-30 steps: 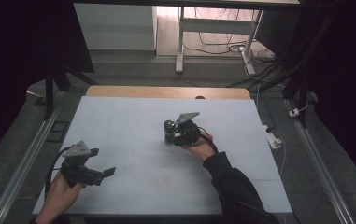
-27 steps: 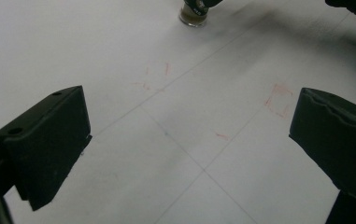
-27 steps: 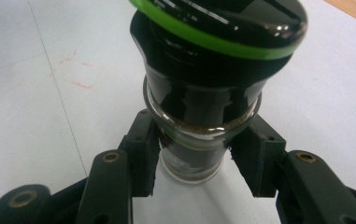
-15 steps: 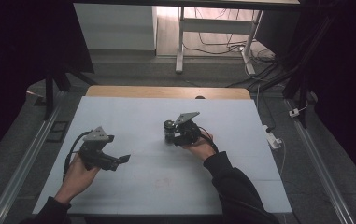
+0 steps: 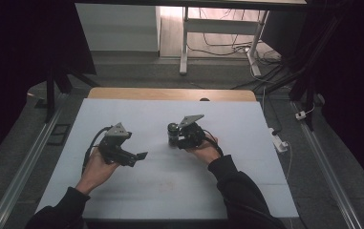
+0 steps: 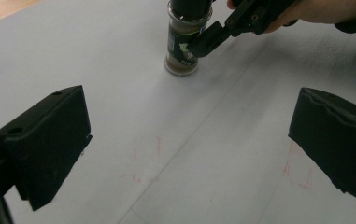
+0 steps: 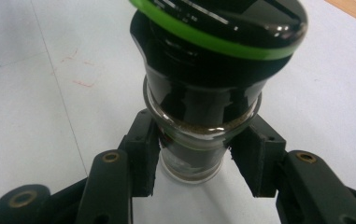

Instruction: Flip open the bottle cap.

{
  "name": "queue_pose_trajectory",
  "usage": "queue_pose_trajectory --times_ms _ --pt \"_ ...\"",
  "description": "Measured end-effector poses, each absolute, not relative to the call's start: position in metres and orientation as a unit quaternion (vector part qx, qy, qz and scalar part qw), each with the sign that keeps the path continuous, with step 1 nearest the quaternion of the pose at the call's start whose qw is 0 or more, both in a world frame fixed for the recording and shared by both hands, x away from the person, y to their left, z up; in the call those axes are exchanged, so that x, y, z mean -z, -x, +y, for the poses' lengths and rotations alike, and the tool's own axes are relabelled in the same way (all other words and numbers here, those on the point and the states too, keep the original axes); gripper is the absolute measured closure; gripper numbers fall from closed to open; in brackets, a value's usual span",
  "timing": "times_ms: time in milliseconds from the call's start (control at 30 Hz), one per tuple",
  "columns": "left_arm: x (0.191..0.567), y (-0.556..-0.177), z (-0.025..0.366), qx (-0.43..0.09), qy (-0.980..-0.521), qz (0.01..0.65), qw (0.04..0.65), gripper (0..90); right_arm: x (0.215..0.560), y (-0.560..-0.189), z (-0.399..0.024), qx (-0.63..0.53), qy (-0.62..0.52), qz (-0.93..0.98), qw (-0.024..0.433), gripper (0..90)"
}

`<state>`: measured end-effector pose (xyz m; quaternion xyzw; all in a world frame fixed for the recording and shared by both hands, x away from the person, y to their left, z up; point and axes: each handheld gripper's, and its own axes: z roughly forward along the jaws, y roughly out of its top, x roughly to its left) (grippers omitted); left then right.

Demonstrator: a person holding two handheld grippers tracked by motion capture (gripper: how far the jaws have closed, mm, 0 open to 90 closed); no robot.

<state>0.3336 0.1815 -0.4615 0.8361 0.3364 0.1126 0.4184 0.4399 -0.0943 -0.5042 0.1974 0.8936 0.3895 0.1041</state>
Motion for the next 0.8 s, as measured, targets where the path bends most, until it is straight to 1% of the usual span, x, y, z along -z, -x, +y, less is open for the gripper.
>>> queue_pose_trajectory --times_ms 800 --pt "0.468 -0.381 0.135 -0.103 -0.851 0.305 0.415 0.0 0.504 -0.44 -0.094 -0.39 -0.198 0.894 0.104 52.4"
